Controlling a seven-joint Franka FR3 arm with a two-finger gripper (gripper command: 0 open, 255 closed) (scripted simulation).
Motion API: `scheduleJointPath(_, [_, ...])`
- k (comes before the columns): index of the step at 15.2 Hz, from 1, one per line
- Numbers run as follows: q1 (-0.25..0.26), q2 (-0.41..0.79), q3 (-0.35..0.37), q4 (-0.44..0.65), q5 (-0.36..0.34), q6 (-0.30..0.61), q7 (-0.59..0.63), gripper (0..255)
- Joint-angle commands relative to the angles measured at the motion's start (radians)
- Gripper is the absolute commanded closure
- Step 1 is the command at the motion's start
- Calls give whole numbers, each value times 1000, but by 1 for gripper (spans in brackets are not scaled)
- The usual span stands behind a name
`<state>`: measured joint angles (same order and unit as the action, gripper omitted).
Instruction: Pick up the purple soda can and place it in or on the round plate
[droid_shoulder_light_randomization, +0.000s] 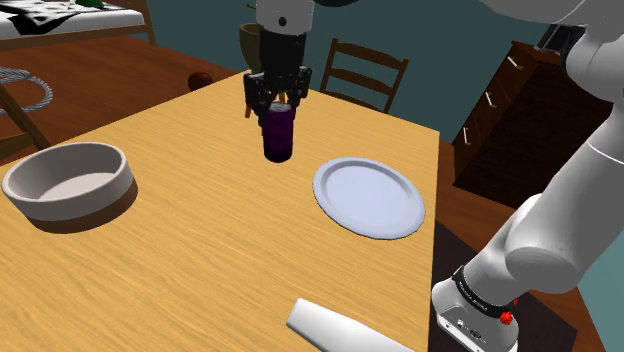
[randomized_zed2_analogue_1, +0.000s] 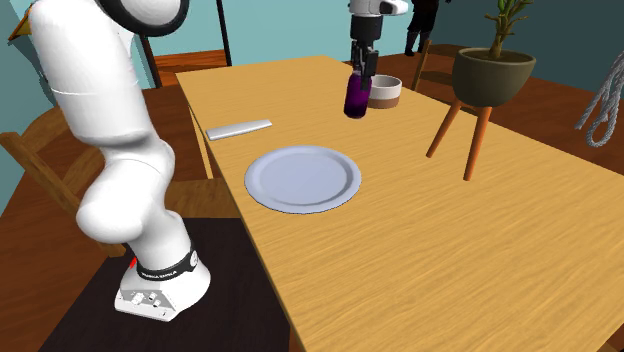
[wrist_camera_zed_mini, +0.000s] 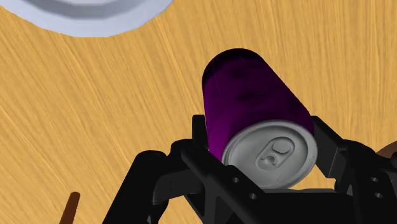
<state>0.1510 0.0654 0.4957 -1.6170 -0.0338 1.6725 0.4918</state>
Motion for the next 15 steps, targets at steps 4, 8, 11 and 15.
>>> scheduleJointPath(4, [-46,-220,-49,-212,99,15,-109,255])
scheduleJointPath(8, [-54,-383,-106,-354,151,1,-193,255])
scheduleJointPath(11, [-53,-498,-154,-445,173,-22,-250,255])
scheduleJointPath(15, [-50,-641,-219,-550,181,-65,-320,255])
